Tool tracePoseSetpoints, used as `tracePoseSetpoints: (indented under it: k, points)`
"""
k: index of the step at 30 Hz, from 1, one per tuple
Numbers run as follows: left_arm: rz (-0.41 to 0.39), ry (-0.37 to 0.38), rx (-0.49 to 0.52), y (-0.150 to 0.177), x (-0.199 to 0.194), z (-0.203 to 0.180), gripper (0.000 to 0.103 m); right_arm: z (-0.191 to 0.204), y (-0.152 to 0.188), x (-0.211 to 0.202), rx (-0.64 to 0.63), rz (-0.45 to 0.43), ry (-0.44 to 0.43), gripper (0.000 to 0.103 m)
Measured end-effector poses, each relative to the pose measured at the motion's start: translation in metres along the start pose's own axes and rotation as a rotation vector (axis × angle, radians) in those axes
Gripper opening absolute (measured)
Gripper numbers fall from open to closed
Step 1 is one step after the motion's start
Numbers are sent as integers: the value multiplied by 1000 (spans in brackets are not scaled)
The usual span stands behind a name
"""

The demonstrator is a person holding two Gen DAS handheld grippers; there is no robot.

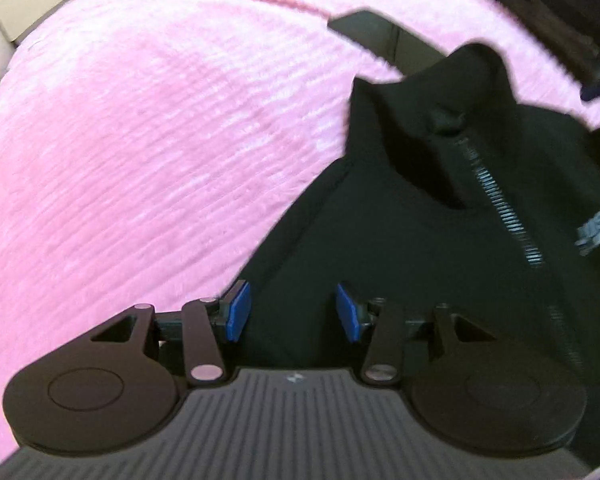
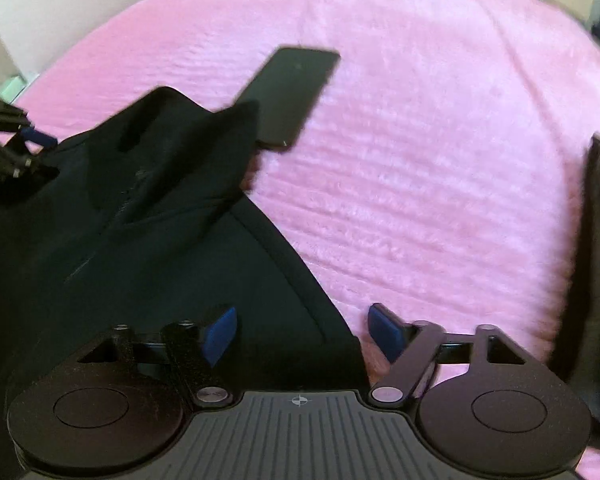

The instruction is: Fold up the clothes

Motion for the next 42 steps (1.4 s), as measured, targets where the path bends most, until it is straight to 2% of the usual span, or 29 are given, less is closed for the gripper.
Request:
tracePoseSetpoints:
  k: [1, 2, 3, 4, 5, 6, 7, 8, 9, 10, 12, 15, 18, 20, 21, 22, 25, 27, 29, 32, 36, 38, 42]
  points:
    - [14, 2, 15, -2, 9, 1, 44, 0, -5, -1, -7, -7, 5, 46]
    - [27, 6, 34, -3, 17, 2, 47, 1, -9, -2, -15, -15, 11, 46]
    - [24, 13, 49, -3, 21, 2, 51, 1, -14, -3, -22, -22, 16, 34]
    - [21, 19, 61, -3, 25, 3, 54, 2, -18, -5, -29, -29, 21, 6]
    - [23, 28, 61, -3, 26, 4, 52, 2, -23, -6, -37, -36, 27, 5]
    - [31, 45, 47, -3, 24, 6, 39, 3, -27, -7, -44, -44, 32, 5]
    - [40, 61, 33, -3, 23, 8, 31, 3, -32, -8, -51, -51, 37, 4]
    - [45, 71, 25, -3, 20, 9, 10, 3, -37, -9, -59, -58, 43, 4]
    - [41, 60, 31, -3, 13, 8, 5, 4, -41, -10, -66, -66, 48, 4]
    - [28, 51, 34, -4, 4, 9, 4, 4, -46, -11, -74, -73, 53, 4]
    - [-47, 35, 10, -6, -25, 15, 4, 5, -55, -14, -88, -88, 64, 4]
    - [-133, 13, -88, -8, -61, 39, 5, 5, -70, -9, -108, -111, 82, 4]
    - [-145, -78, -124, -2, -57, 56, 5, -1, -82, 19, -85, -119, 92, 5]
    - [-106, -95, -216, 5, -37, 69, 9, -8, -74, 36, 15, -92, 90, 36]
    - [-68, -99, -247, 8, -26, 72, 13, -10, -66, 35, 62, -103, 118, 60]
    - [-39, -109, -260, 11, -18, 72, 14, -11, -57, 28, 89, -120, 117, 69]
    - [-45, -159, -266, 21, -22, 62, 18, -13, -18, 3, 174, -144, 90, 69]
    - [-82, -215, -235, 26, -37, 49, 27, -14, 20, -21, 266, -144, 95, 69]
    - [-118, -229, -214, 30, -53, 32, 29, -18, 65, -49, 371, -127, 119, 69]
    - [-135, -168, -203, 37, -73, -3, 33, -23, 141, -88, 503, -56, 205, 69]
    - [-121, -11, -159, 44, -87, -76, 35, -18, 233, -139, 584, 64, 348, 69]
    - [-113, 66, -87, 44, -89, -120, 38, -16, 266, -162, 633, 92, 405, 69]
    - [-111, 124, 75, 44, -91, -195, 40, -23, 322, -185, 745, 113, 451, 69]
Point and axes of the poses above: each gripper's, at about its wrist camera, not at the fingertips, and x roughly the way its jaws point, z to its left, y to its underside, the point moved 1 cm from there along x, roughly the way its jaws point, and after that the axes turned 1 degree about -y, right-handed, at the moved point
